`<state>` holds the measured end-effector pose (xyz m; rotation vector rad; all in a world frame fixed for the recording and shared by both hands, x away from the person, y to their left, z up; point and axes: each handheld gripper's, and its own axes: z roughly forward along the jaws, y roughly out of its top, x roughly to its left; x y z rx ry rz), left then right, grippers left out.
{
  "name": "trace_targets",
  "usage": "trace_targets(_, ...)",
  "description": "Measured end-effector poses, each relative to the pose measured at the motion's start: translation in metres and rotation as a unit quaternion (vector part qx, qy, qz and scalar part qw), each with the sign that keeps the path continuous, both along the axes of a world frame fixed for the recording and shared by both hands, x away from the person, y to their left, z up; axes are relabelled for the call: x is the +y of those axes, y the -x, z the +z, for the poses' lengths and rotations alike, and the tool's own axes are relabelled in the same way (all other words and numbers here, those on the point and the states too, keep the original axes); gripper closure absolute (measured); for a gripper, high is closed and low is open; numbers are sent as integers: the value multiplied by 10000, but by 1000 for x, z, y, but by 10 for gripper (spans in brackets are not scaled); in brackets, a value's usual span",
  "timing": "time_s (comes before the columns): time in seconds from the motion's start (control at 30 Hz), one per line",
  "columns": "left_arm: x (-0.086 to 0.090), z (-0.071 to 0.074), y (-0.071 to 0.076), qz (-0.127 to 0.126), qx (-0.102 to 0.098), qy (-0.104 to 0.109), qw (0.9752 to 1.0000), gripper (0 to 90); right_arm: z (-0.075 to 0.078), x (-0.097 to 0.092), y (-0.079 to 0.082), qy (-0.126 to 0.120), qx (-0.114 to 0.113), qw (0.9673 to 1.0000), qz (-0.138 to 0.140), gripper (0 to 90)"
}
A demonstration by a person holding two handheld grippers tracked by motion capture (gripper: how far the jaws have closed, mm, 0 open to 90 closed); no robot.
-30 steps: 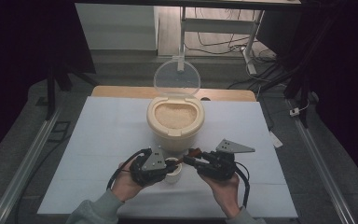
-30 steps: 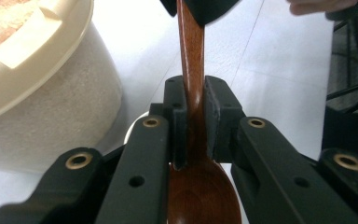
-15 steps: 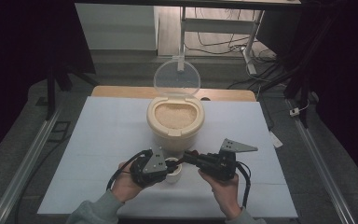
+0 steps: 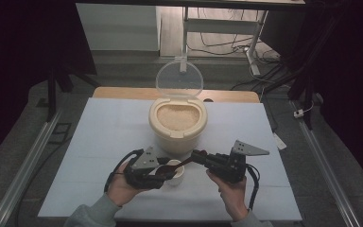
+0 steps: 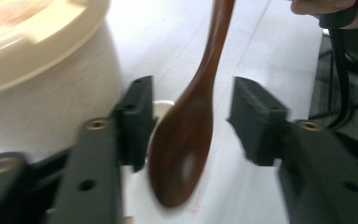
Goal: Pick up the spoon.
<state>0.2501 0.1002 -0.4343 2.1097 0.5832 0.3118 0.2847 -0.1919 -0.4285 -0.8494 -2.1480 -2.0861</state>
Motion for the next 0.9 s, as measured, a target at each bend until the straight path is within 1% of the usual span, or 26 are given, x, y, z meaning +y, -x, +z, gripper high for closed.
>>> trace_targets(0.03,5,-1,1,57,45,72,9999,420,2,-4,0,-74,-38,10000,-15,829)
trace_targets(0.07,11,-2,2,114,74,112,9998,402,3,-6,-1,-89,-50,9999,-34,829)
trace_targets(0.1,17,-4,3,178,92,139,9997,402,3,-6,-1,-89,-50,9999,-34,829)
trace_targets(0.2,34,-12,5,395,146,102,9991,332,7,-13,-2,-102,-151,9998,-129,829)
trace_targets(0.27,47,-20,6,565,213,90,9981,322,8,-14,-2,-111,-178,9997,-151,829)
trace_targets(0.33,60,-28,7,741,291,75,9968,306,9,-18,-2,-119,-221,9995,-189,829)
trace_targets(0.37,67,-32,7,825,321,60,9961,296,11,-21,-3,-141,-281,9993,-208,829)
trace_targets(0.43,81,-41,8,1021,381,64,9940,289,12,-22,-3,-133,-303,9992,-229,829)
trace_targets(0.5,91,-47,8,1139,411,42,9926,275,15,-26,-3,-76,-392,9987,-309,829)
trace_targets(0.57,102,-53,9,1274,441,53,9909,270,15,-27,-4,-86,-406,9986,-322,829)
trace_targets(0.63,110,-59,10,1359,461,49,9896,267,16,-31,-4,-108,-411,9984,-363,829)
trace_targets(0.73,118,-66,9,1385,468,-6,9893,265,17,-35,-6,-123,-422,9981,-422,829)
trace_targets(0.8,122,-70,8,1461,478,-29,9881,259,17,-38,-6,-125,-438,9979,-467,829)
trace_targets(0.83,123,-72,8,1480,487,-30,9878,258,19,-41,-6,-106,-480,9974,-525,829)
trace_targets(0.9,125,-73,8,1494,499,-38,9875,256,20,-42,-7,-111,-505,9972,-541,829)
